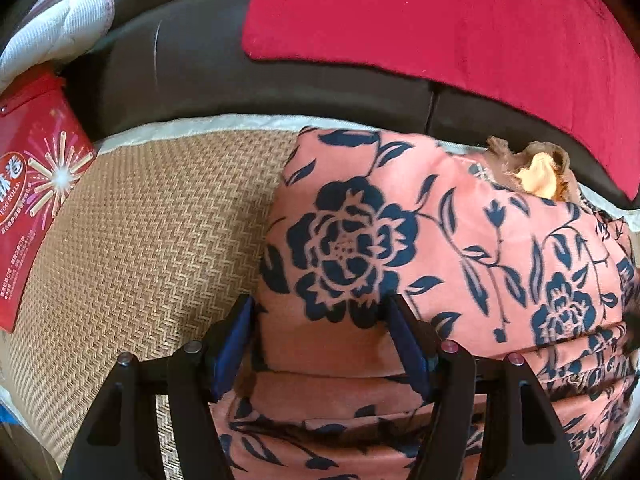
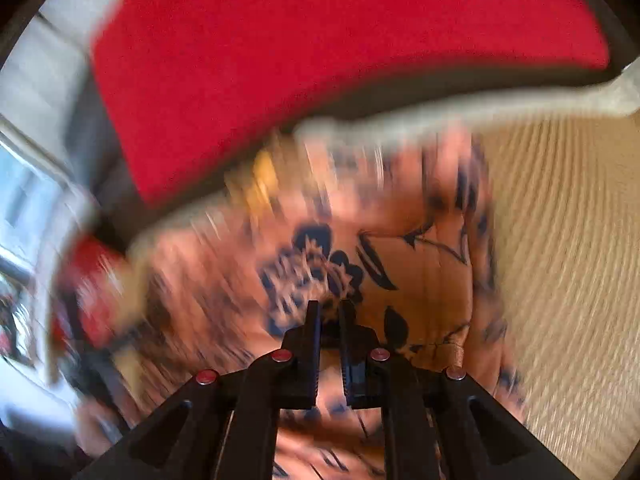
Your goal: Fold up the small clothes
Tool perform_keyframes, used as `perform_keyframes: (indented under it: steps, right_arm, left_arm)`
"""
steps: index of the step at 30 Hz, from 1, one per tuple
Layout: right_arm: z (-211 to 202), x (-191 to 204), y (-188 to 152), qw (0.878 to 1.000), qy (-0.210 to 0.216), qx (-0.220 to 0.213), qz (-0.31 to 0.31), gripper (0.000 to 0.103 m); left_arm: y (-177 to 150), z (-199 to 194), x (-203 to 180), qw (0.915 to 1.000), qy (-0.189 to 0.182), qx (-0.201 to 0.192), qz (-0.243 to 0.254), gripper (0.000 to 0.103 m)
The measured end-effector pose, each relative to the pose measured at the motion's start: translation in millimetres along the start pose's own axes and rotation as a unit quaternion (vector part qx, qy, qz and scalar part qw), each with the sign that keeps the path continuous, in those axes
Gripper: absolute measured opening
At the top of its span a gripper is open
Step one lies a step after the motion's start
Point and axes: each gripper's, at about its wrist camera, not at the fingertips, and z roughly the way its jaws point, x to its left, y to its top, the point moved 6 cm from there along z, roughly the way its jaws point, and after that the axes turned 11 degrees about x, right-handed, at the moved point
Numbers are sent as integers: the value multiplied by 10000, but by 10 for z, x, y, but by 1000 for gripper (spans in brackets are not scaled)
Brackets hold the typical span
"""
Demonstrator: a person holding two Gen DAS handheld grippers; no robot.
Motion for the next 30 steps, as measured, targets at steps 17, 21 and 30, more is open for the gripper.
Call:
perform_keyframes:
  steps: [17,21,30]
  right_arm:
    - [-344,-303,463,9866,461,-1383,737,60]
    - [52,-386,477,9886,465,-966,1061,10]
    - [-1019,-162,330,9457,-392,-3188,507,8]
  left_arm:
    - [-85,11,111,10000,-76,-14,30,70]
    - [-87,21,88,9999,-80,-28,74,71]
    - [-102,39,100,9999,-81,-14,109,71]
